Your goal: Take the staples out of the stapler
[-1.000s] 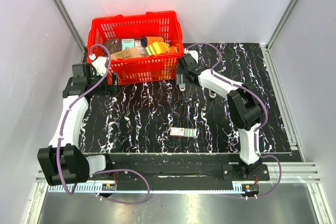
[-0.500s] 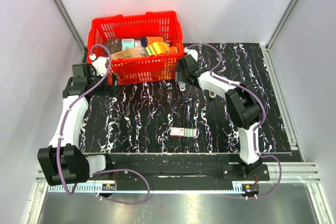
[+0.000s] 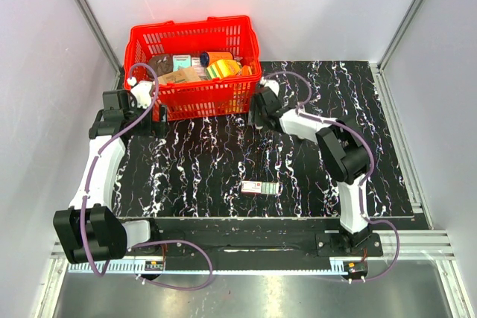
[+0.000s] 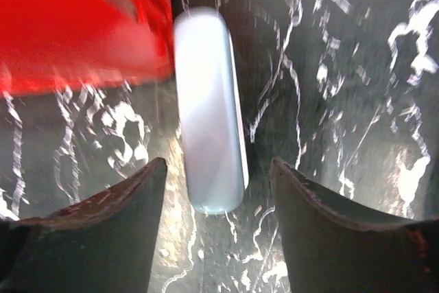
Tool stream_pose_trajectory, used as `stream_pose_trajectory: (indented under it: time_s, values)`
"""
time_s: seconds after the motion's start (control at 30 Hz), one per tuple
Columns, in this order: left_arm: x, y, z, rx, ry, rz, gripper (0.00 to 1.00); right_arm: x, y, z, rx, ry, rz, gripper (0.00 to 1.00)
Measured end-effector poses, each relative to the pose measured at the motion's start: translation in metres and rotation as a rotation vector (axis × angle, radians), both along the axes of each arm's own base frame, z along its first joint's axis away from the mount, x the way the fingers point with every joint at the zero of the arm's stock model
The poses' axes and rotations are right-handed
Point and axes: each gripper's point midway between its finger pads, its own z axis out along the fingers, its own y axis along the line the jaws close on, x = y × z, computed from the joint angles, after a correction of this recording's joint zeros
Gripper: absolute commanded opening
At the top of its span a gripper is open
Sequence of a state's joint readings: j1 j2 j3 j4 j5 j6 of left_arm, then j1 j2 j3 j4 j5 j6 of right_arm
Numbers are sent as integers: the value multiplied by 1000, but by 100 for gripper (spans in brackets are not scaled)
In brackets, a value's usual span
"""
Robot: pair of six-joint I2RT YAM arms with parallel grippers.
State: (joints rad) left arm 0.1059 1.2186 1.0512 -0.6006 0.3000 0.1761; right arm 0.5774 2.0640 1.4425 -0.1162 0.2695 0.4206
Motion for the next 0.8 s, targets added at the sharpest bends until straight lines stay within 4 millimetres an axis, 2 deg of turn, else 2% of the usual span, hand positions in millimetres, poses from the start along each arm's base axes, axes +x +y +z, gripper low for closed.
stream_pose_trajectory:
  time_s: [0.1, 0.23, 0.3, 0.57, 0.8]
  values:
    - [0, 0, 0, 3, 0, -1, 99, -27, -2, -33, -24, 53, 26, 79]
    - [0, 0, 0, 4, 0, -2, 99, -56, -3, -31, 27, 9, 49, 78]
    - [0, 0, 0, 4, 1, -2, 99, -63, -7, -30, 37, 9, 51, 77]
    - [-2, 1, 2, 6, -7, 1, 99, -54, -6, -20, 29, -39, 55, 79]
    - [-5, 2, 5, 14, -15, 1, 99, -22, 0, 14, -33, -175, 84, 76]
